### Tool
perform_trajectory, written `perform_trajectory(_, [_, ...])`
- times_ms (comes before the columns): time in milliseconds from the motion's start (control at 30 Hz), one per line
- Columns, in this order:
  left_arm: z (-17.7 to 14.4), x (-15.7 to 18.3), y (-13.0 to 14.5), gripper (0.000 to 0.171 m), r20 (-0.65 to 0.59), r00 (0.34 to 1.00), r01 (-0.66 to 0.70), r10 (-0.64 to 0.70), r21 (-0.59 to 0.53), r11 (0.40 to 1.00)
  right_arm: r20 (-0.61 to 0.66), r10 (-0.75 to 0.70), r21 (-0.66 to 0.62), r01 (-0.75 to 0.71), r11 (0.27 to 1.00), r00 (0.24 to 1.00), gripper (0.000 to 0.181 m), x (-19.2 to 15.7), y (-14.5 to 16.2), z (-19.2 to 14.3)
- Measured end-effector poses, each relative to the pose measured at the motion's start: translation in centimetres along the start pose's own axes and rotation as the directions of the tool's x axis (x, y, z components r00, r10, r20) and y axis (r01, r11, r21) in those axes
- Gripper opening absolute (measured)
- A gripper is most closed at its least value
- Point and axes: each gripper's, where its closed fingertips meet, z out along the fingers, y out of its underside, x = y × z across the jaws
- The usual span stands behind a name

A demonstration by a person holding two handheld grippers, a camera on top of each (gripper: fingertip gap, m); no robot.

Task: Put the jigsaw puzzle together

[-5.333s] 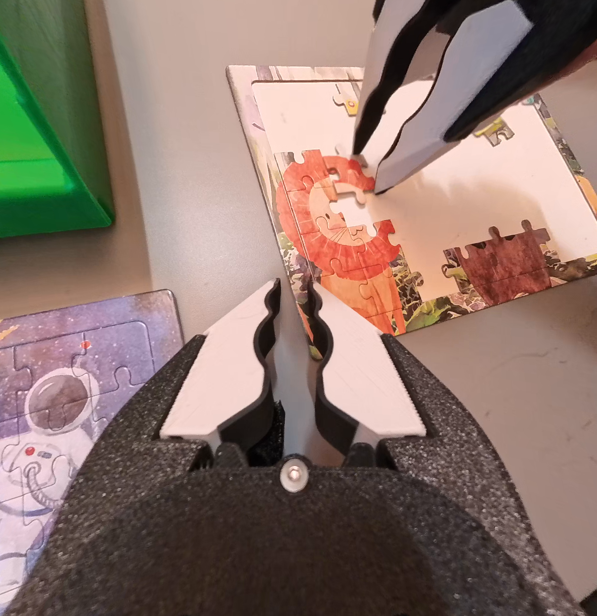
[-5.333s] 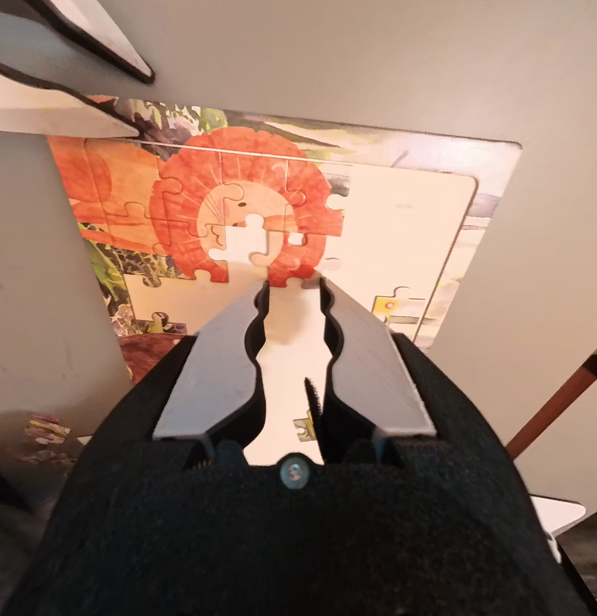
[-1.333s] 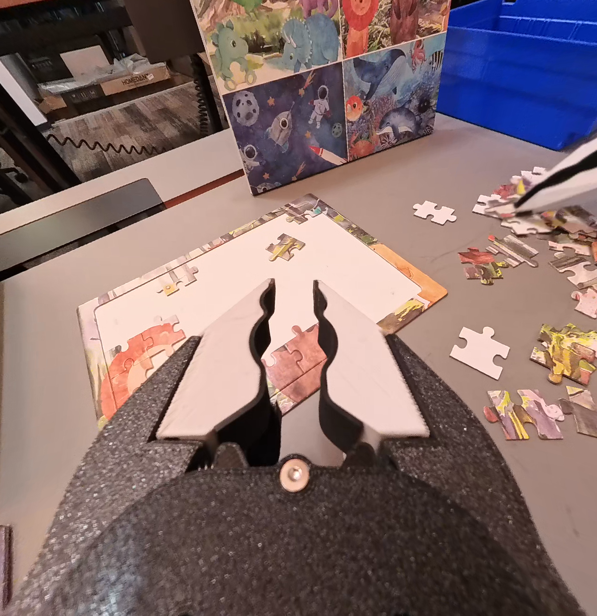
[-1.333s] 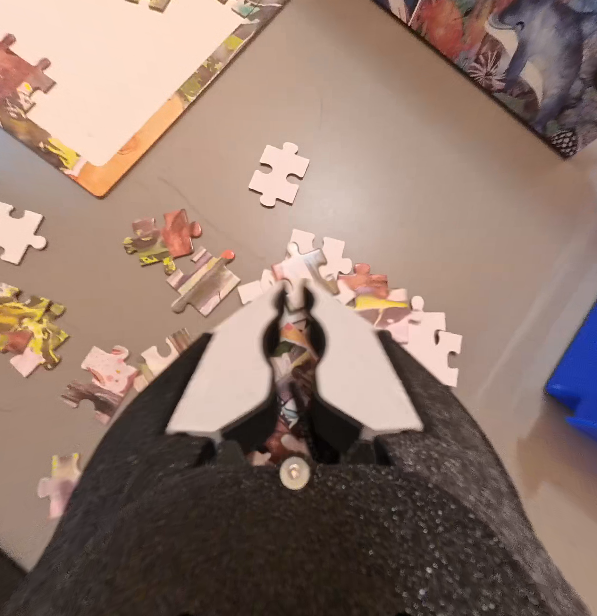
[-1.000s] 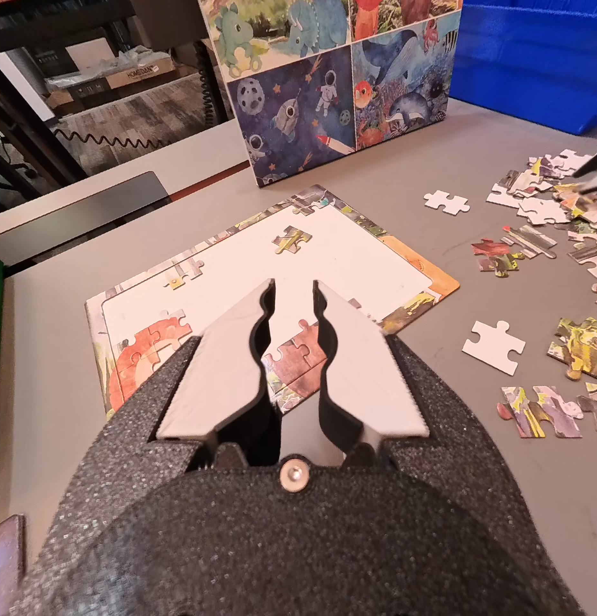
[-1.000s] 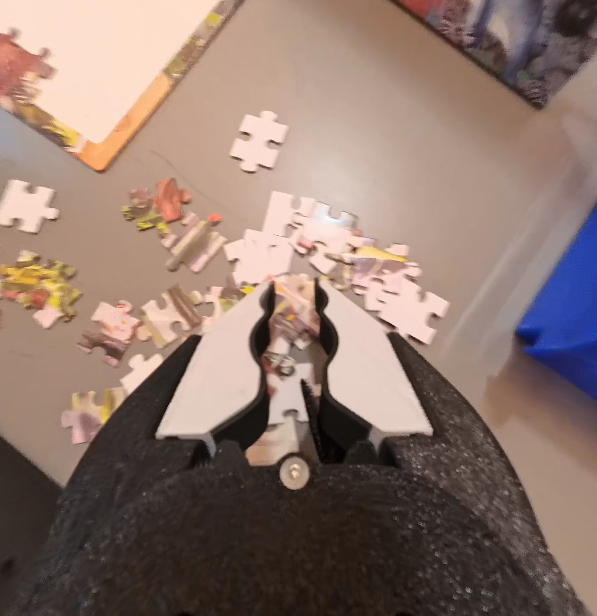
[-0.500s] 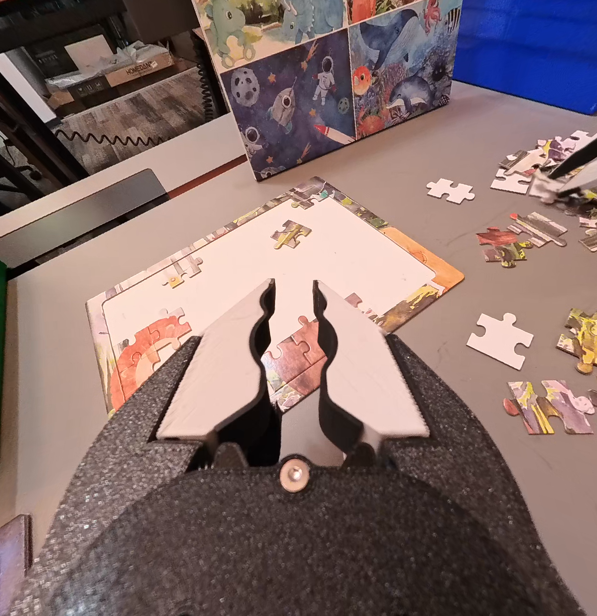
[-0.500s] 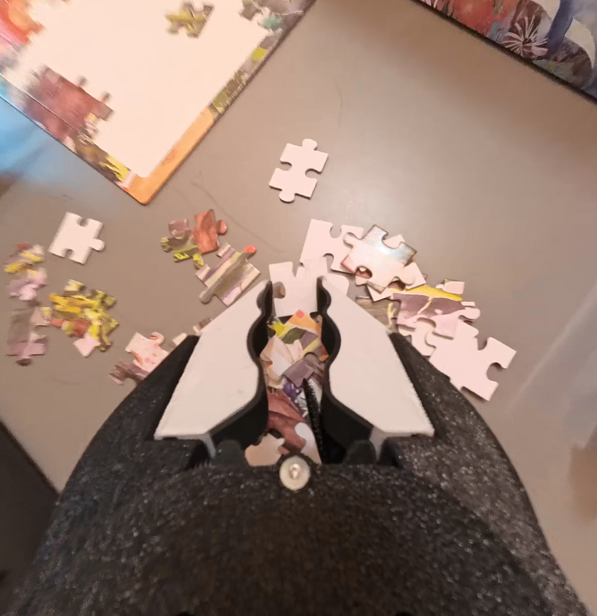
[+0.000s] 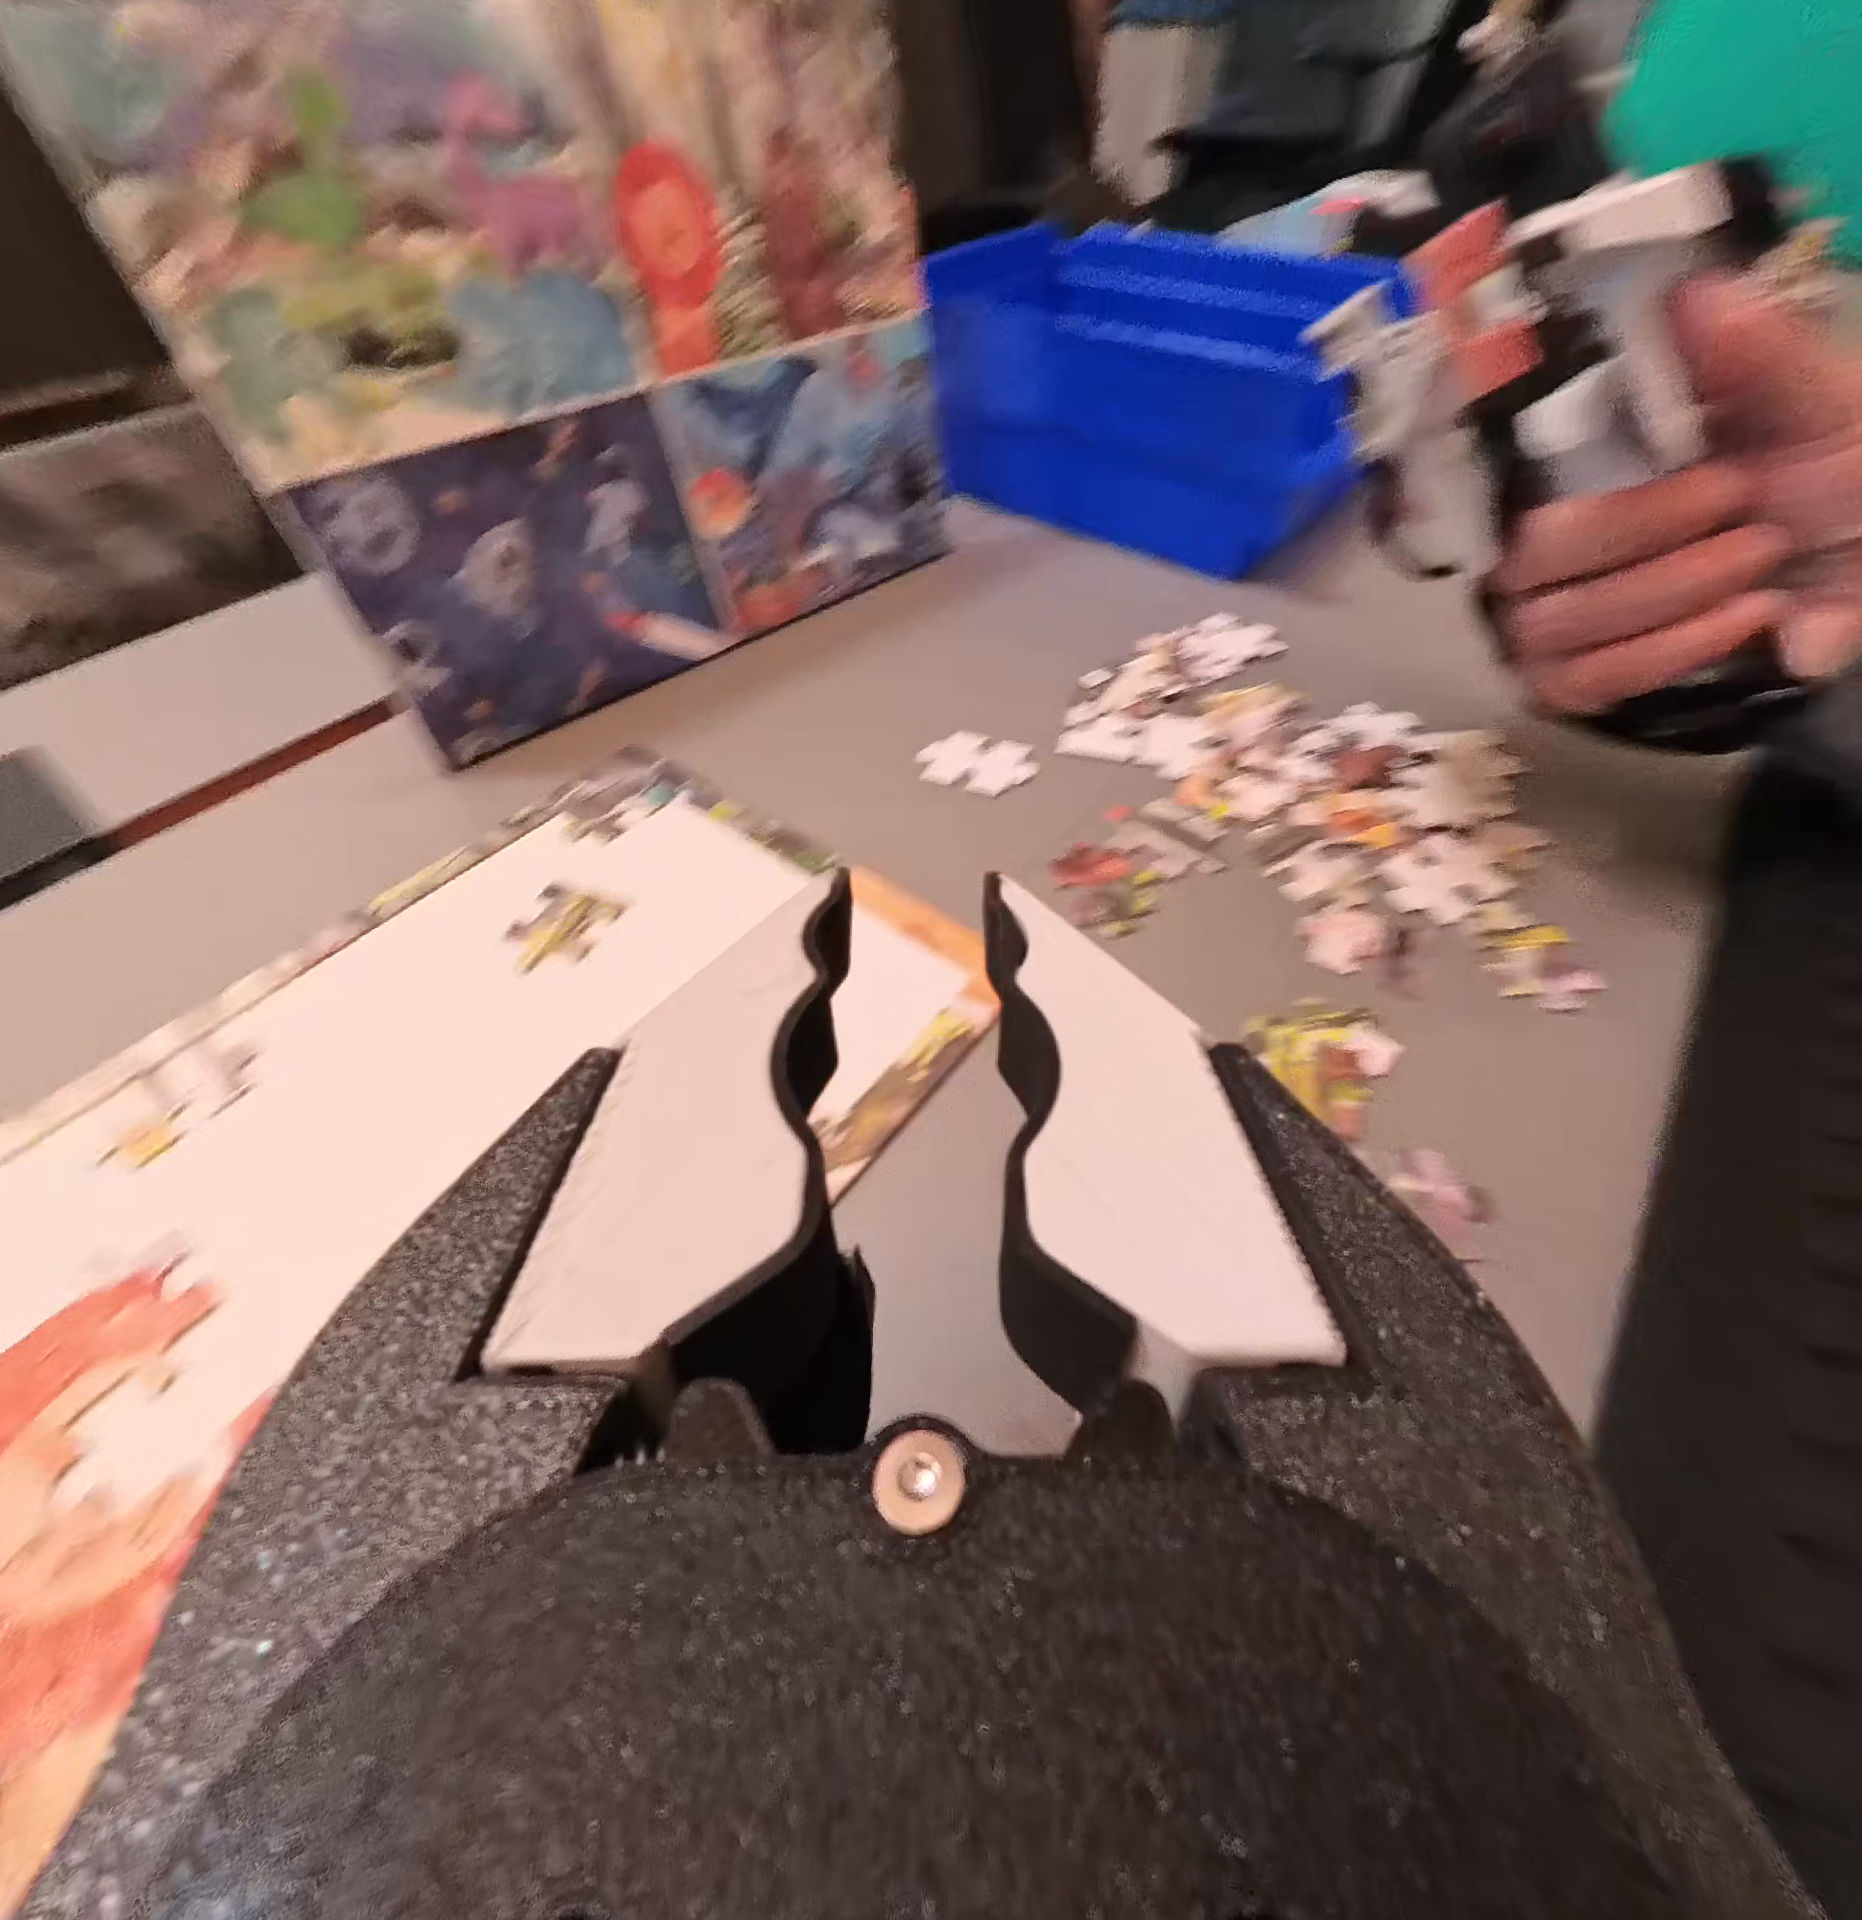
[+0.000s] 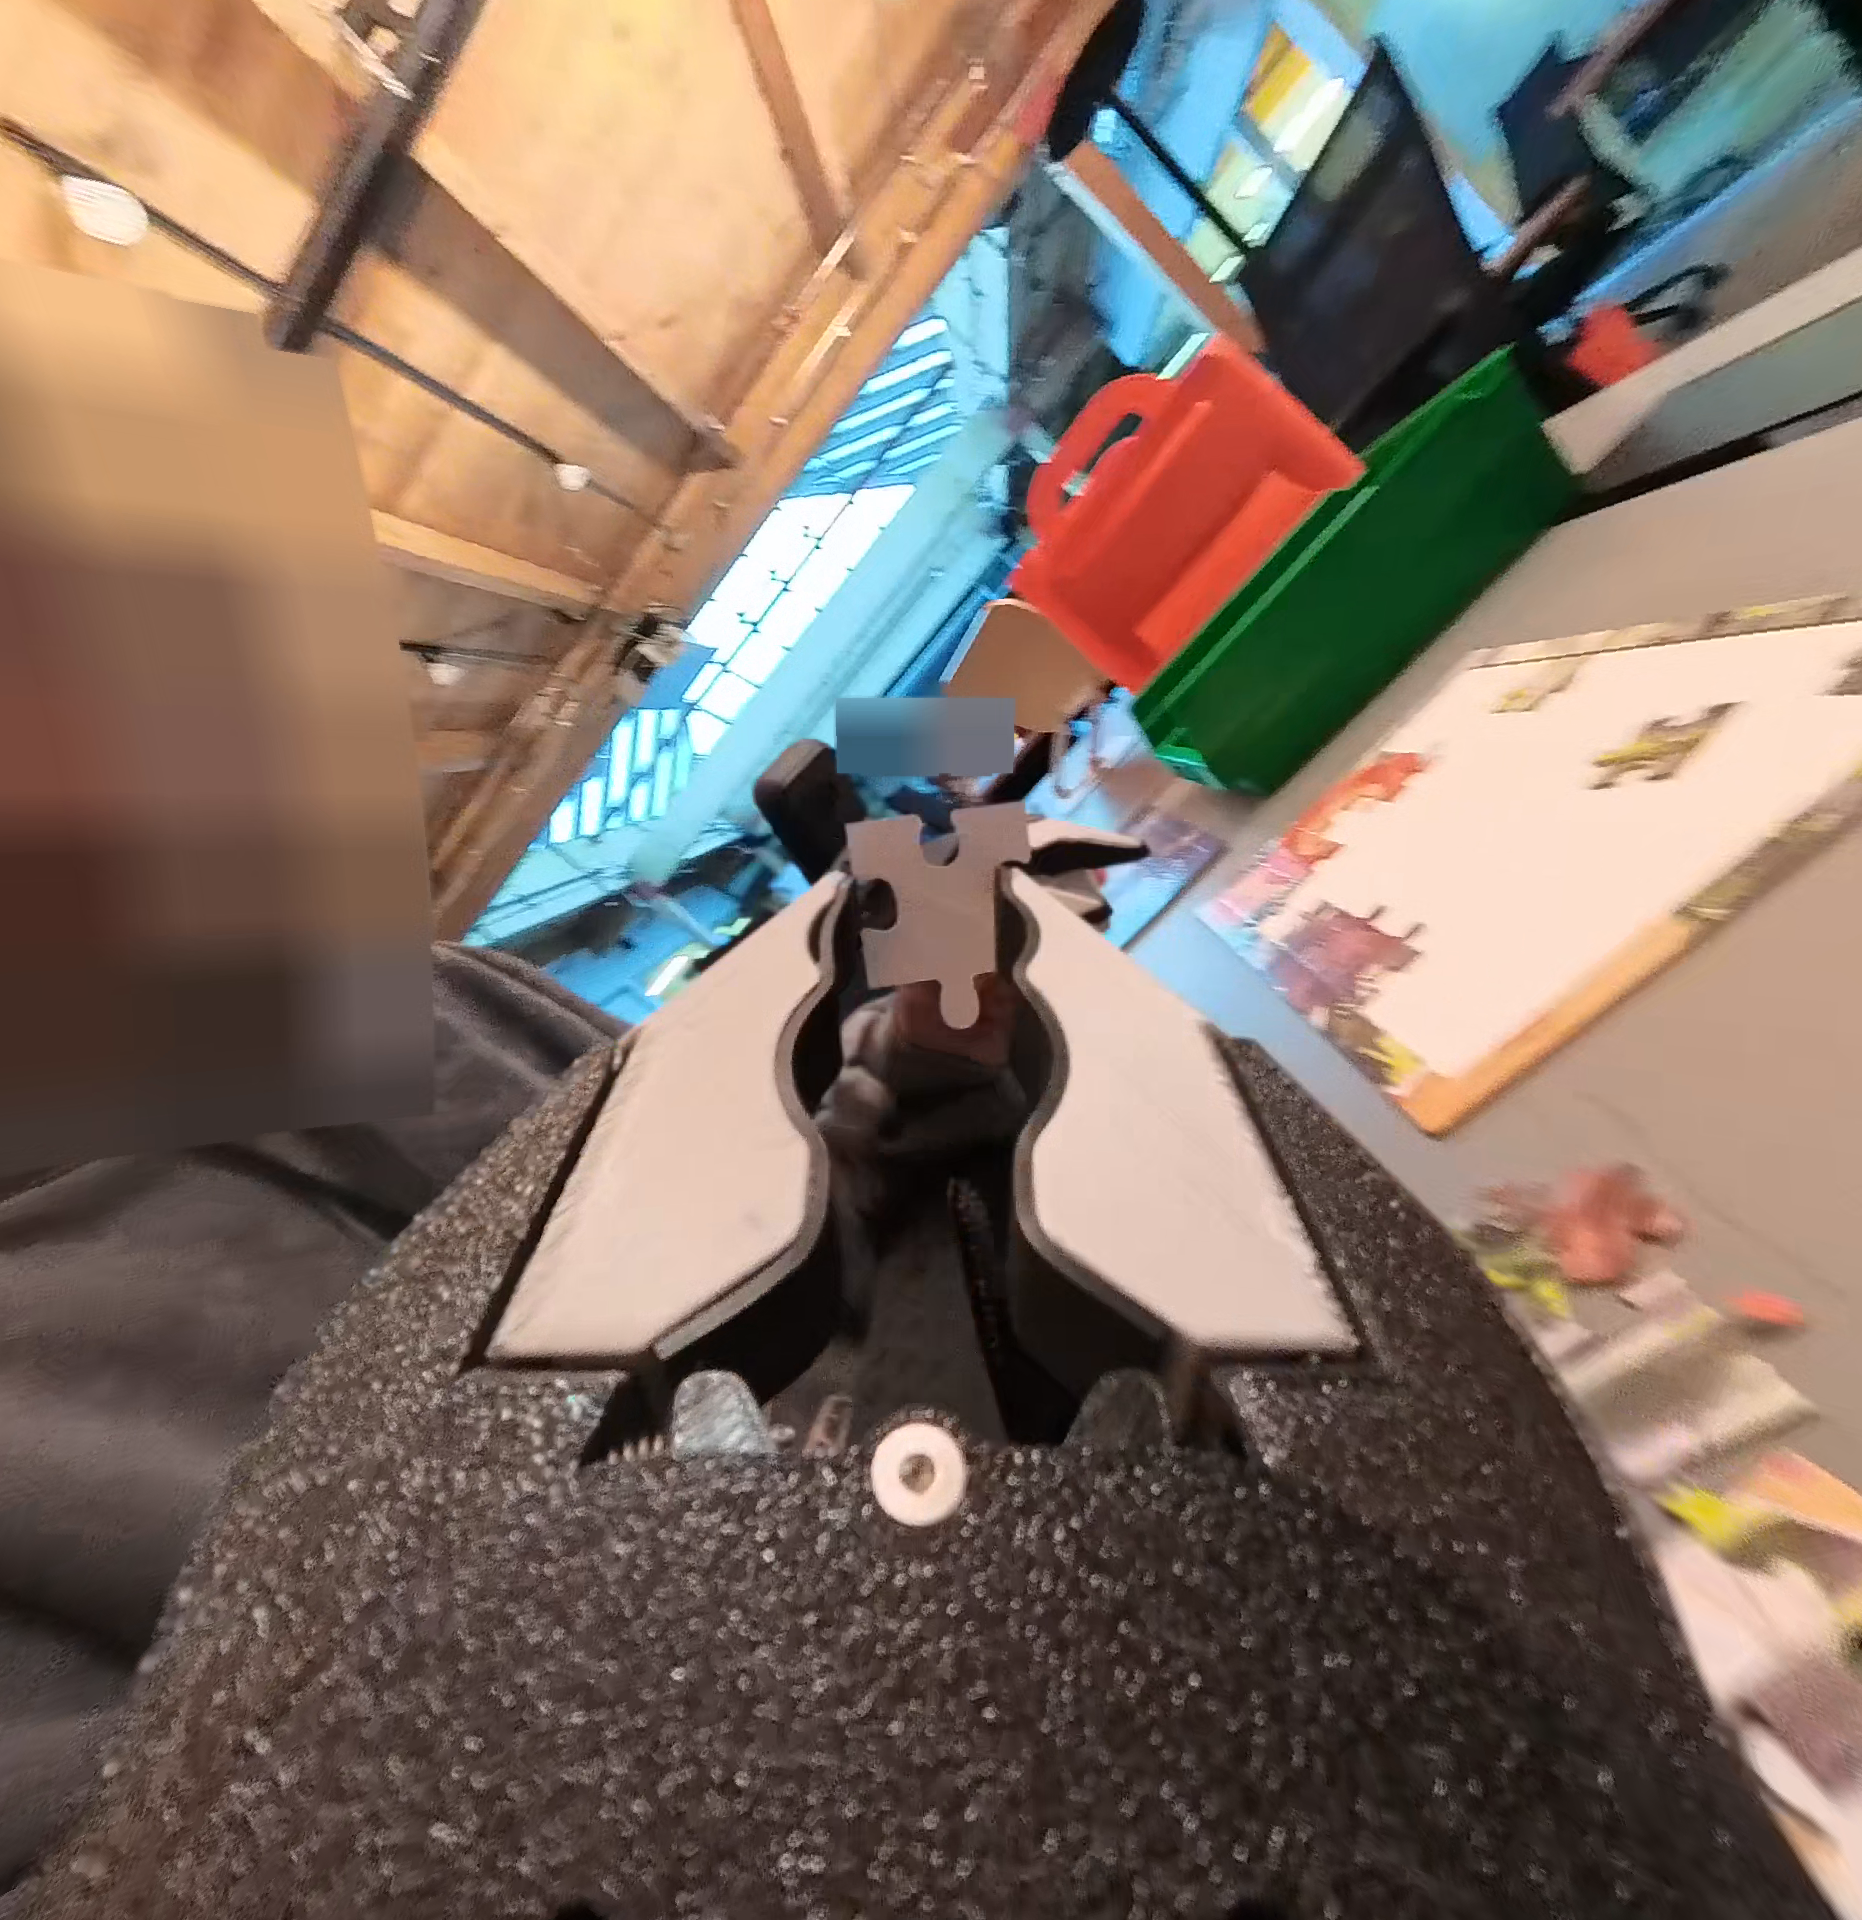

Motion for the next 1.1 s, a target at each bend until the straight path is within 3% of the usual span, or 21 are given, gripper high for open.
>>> perform_trajectory(167, [-0.3, 7.2, -4.1, 0.042, -0.207, 0.977, -0.012, 0.041, 0.140, 0.990, 0.150, 0.087, -0.047, -0.081, 0.996, 0.985, 0.026, -1.6, 1.5, 2.7])
perform_trajectory(300, [0.3, 9.3, -5.5, 0.060, -0.319, 0.936, 0.201, -0.149, 0.137, 0.970, 0.179, 0.076, -0.084, -0.062, 0.995, 0.981, 0.026, -2.1, 2.8, 4.5])
perform_trajectory(433, [0.7, 10.4, -5.8, 0.064, -0.399, 0.877, 0.340, -0.267, 0.123, 0.932, 0.219, 0.124, -0.133, -0.096, 0.986, 0.968, 0.026, -2.5, 3.9, 5.4])
perform_trajectory(567, [0.8, 9.7, -5.3, 0.068, -0.222, 0.974, 0.088, -0.044, 0.193, 0.977, 0.247, 0.254, -0.201, -0.207, 0.957, 0.935, 0.026, -2.5, 5.0, 5.5])
perform_trajectory(667, [0.6, 9.6, -4.6, 0.065, -0.101, 0.978, -0.162, 0.181, 0.175, 0.971, 0.247, 0.340, -0.249, -0.280, 0.927, 0.907, 0.026, -2.3, 5.8, 5.6])
perform_trajectory(767, [0.4, 9.6, -4.0, 0.061, 0.009, 0.914, -0.403, 0.406, 0.135, 0.905, 0.236, 0.361, -0.267, -0.298, 0.917, 0.902, 0.026, -2.0, 6.2, 5.7])
perform_trajectory(900, [0.7, 9.4, -2.5, 0.059, 0.084, 0.794, -0.606, 0.602, 0.047, 0.794, 0.226, 0.369, -0.291, -0.299, 0.909, 0.902, 0.026, -2.0, 6.7, 5.7])
perform_trajectory(1033, [0.8, 9.6, -2.3, 0.056, 0.123, 0.727, -0.683, 0.675, 0.035, 0.730, 0.190, 0.388, -0.331, -0.313, 0.890, 0.902, 0.026, -1.5, 7.8, 5.9])
perform_trajectory(1100, [0.9, 9.9, -2.2, 0.046, 0.137, 0.702, -0.709, 0.699, 0.039, 0.705, 0.163, 0.384, -0.342, -0.313, 0.886, 0.909, 0.026, -1.1, 8.2, 6.0])
